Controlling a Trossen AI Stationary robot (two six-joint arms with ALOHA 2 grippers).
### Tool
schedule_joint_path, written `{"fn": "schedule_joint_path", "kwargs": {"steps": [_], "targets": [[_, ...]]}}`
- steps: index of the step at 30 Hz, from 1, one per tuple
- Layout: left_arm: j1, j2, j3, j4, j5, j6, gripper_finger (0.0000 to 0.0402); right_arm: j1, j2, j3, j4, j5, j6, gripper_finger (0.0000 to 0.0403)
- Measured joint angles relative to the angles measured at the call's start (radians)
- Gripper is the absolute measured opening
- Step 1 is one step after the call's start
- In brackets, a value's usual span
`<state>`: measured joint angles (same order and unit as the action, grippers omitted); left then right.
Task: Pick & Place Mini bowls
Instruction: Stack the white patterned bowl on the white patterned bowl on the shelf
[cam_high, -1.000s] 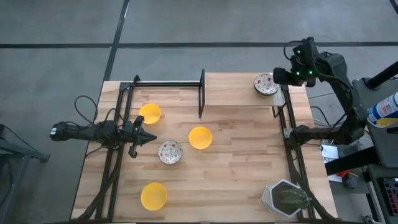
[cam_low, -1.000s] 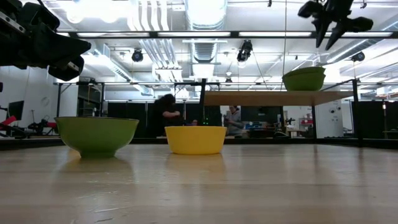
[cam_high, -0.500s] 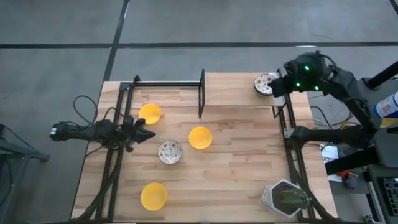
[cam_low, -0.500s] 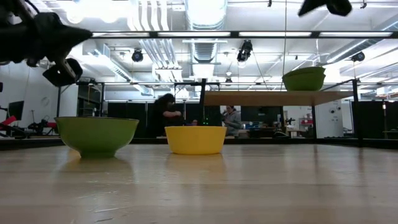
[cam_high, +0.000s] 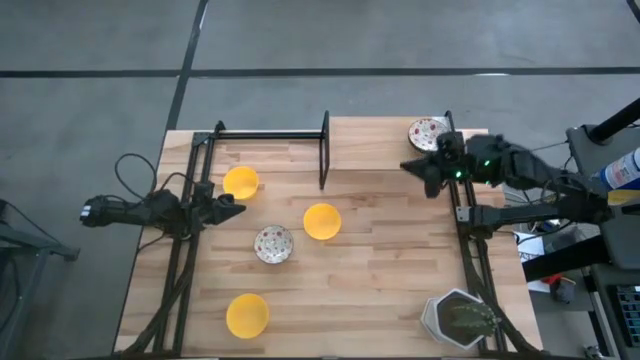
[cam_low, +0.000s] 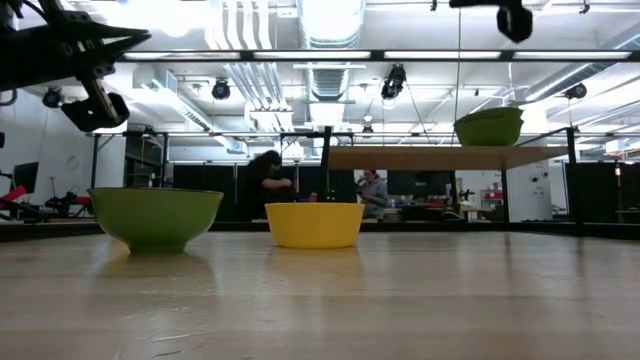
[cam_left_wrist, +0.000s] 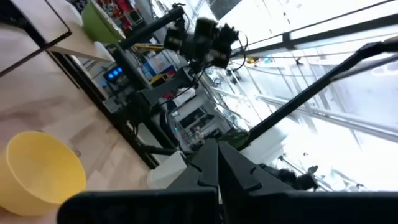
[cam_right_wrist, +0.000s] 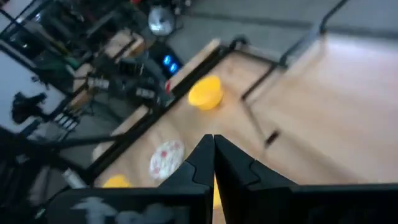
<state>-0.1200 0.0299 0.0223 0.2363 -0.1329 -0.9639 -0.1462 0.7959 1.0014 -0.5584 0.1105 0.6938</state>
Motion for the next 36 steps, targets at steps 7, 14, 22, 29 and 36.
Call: {"fn": "schedule_joint_path", "kwargs": {"steps": [7, 14, 22, 29, 36], "targets": [[0.0, 0.0, 0.003, 0.004, 0.0, -0.033, 0.0, 0.054, -0.006, -0.154, -0.109, -0.046, 0.112, 0.0008], [0.0, 0.0, 0.004, 0.019, 0.0, -0.034, 0.0, 0.147, -0.062, -0.31, 0.356, 0.047, -0.185, 0.0008], [0.0, 0.0, 0.005, 0.018, -0.032, -0.147, 0.0, 0.175, -0.229, -0.468, 0.463, 0.046, -0.312, 0.0008], [0.0, 0.0, 0.005, 0.017, -0.044, -0.152, 0.0, 0.176, -0.343, -0.585, 0.455, 0.02, -0.31, 0.0008], [0.0, 0.0, 0.005, 0.001, -0.051, -0.165, 0.0, 0.179, -0.464, -0.676, 0.568, -0.107, -0.424, 0.0008]]}}
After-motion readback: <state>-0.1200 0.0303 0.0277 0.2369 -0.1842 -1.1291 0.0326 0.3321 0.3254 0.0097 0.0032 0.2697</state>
